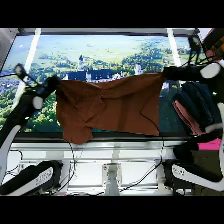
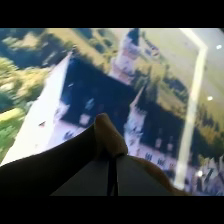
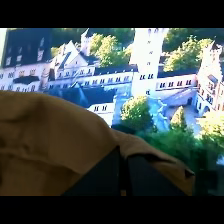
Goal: Fold the clothes and pants, and hang the long-sleeved shirts on hangers.
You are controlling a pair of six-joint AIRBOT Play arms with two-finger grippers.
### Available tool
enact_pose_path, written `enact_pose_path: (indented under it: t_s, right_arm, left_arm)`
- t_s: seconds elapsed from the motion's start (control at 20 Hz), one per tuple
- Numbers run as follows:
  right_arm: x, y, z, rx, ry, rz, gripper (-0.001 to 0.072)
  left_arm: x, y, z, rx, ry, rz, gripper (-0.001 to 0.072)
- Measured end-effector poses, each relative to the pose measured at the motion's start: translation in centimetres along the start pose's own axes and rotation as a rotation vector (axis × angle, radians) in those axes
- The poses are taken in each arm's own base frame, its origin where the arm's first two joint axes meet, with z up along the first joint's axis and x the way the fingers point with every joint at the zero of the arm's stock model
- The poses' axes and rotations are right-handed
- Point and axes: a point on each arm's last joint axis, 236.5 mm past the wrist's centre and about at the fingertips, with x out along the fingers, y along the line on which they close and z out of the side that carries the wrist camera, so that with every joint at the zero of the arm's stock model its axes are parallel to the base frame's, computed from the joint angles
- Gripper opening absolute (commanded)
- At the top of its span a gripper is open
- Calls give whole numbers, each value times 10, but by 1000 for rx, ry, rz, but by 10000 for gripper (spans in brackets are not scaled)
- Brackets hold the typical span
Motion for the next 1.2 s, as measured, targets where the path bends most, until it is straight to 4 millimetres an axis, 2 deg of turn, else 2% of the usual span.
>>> enact_pose_path:
  t_s: [0.1,0.2,0.25,0.3,0.35,0.4,0.45,0.6,0.65,0.7,0.8,0.9,1.0,1.1,1.2]
  right_arm:
    - [22,-9,7,48,-41,-4,18]
    - [32,-17,21,80,-111,-18,18]
    - [33,-22,31,92,-160,-30,22]
    - [34,-27,40,101,-202,-42,82]
    - [34,-31,49,109,-244,-54,227]
    - [32,-35,58,113,-282,-66,391]
    - [30,-38,66,115,-319,-79,434]
    - [21,-44,82,97,-391,-108,434]
    - [15,-44,87,74,-409,-119,434]
    - [6,-44,93,35,-431,-136,432]
    - [-20,-41,106,-50,-477,-170,362]
    - [-61,-37,120,-103,-532,-196,364]
    - [-114,-36,133,-137,-605,-231,365]
    - [-172,-36,143,-158,-692,-273,365]
    - [-224,-37,146,-180,-767,-320,365]
  left_arm:
    - [18,-20,3,11,-87,-91,22]
    - [24,-33,13,15,-168,-158,34]
    - [25,-36,17,15,-199,-179,173]
    - [26,-38,21,13,-222,-192,511]
    - [26,-38,26,11,-247,-204,684]
    - [26,-38,30,7,-265,-210,691]
    - [26,-37,33,6,-274,-212,691]
    - [22,-38,43,2,-309,-225,681]
    - [17,-40,49,-1,-327,-234,586]
    - [11,-43,57,-5,-345,-243,422]
    - [-7,-48,76,-25,-368,-252,406]
    - [-26,-44,86,19,-333,-211,406]
    - [-46,-19,81,84,-234,-77,406]
    - [-69,23,60,207,-79,108,406]
    - [-92,55,26,313,122,220,406]
